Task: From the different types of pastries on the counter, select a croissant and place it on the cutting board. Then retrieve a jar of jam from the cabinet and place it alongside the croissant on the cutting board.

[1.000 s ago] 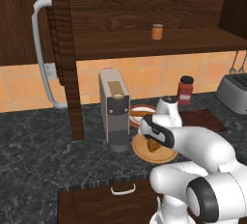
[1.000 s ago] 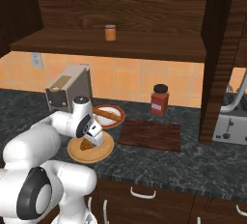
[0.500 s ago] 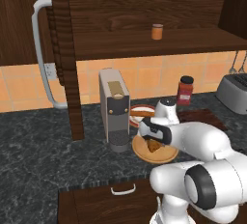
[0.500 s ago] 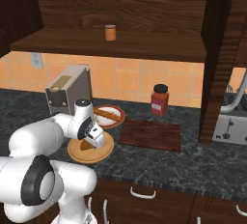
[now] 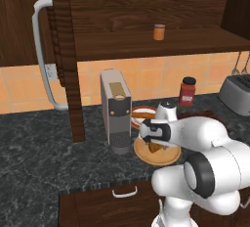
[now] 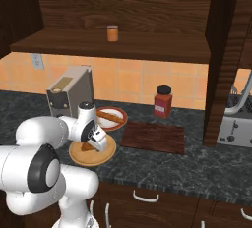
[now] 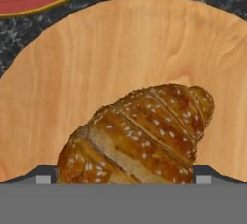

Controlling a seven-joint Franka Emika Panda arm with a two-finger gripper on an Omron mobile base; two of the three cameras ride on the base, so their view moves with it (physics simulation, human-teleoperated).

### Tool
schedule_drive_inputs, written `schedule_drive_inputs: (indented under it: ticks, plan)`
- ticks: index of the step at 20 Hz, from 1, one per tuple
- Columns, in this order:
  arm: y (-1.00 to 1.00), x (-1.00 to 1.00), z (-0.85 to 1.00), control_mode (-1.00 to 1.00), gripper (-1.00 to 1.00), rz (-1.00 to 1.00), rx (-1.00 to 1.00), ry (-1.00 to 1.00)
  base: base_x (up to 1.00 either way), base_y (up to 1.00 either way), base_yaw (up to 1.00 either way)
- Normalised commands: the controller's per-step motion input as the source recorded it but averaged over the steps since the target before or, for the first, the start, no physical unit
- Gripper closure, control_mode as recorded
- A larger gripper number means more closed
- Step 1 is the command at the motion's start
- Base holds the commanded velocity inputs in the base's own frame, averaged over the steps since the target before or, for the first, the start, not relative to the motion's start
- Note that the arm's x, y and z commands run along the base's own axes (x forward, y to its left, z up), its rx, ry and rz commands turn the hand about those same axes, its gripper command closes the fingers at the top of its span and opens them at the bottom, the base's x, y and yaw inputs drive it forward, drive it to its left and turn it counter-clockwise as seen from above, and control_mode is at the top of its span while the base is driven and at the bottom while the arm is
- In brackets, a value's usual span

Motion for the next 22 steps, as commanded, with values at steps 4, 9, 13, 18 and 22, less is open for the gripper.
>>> schedule_drive_inputs:
  ticks: [4,9,13,18,22]
  plan:
    - [0.02,0.00,-0.22,-1.00,1.00,0.00,0.00,0.00,0.00,0.00,0.00]
    - [-0.11,-0.05,0.32,-1.00,1.00,-0.01,0.04,-0.07,0.00,0.00,0.00]
    - [-0.35,-0.14,0.61,-1.00,1.00,0.00,0.04,-0.23,0.00,0.00,0.00]
    - [-0.54,0.01,0.51,-1.00,1.00,0.00,0.00,-0.27,0.00,0.00,0.00]
    - [-0.69,0.12,0.41,-1.00,1.00,0.00,0.00,-0.22,0.00,0.00,0.00]
